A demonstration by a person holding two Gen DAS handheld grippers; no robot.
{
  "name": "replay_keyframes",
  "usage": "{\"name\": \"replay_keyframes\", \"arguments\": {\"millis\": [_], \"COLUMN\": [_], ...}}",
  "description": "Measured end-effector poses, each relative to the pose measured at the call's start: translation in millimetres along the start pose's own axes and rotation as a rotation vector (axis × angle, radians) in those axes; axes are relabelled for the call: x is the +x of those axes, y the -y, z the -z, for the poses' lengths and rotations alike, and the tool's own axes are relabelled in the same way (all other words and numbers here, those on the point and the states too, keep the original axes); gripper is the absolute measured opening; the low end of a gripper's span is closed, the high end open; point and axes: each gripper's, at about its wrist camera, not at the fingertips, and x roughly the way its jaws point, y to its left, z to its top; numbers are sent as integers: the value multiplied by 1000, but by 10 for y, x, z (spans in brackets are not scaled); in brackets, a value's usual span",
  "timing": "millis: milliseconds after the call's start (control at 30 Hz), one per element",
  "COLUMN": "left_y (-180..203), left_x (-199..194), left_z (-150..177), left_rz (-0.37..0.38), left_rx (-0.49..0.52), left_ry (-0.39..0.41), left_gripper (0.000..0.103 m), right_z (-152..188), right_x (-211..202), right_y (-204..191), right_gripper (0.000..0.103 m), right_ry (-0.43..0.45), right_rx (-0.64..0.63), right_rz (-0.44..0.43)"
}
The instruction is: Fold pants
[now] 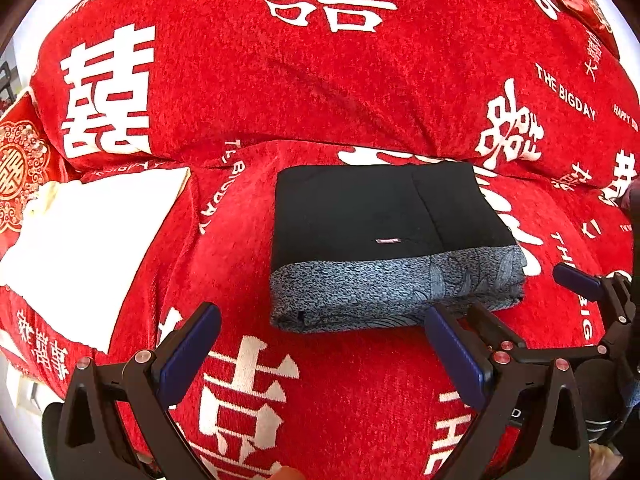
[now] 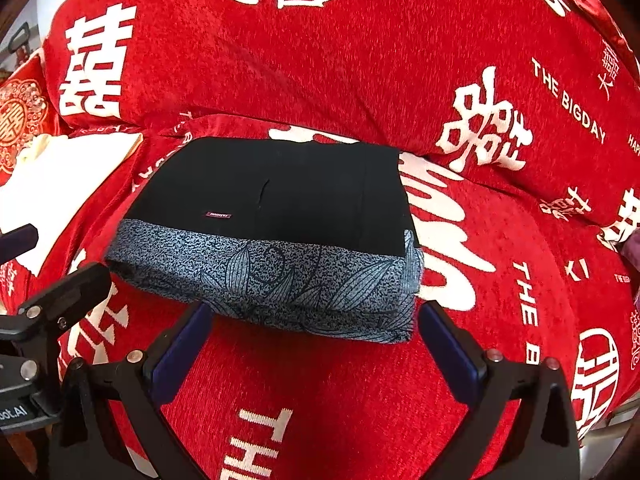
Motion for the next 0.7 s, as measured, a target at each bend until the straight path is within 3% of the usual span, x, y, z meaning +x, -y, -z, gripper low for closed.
{"name": "replay_keyframes", "arguments": {"millis": [700], "left_y": [59], "left_x": [-6], "left_z": [-5], "left_rz": [17], "left_rx": [9], "left_ry": [-13], "left_gripper": [102], "right_z": [37], "right_x": [51], "right_y": [38], "right_gripper": [103], "right_ry": [-18], "right_rx": [2], "right_rz": [2]}}
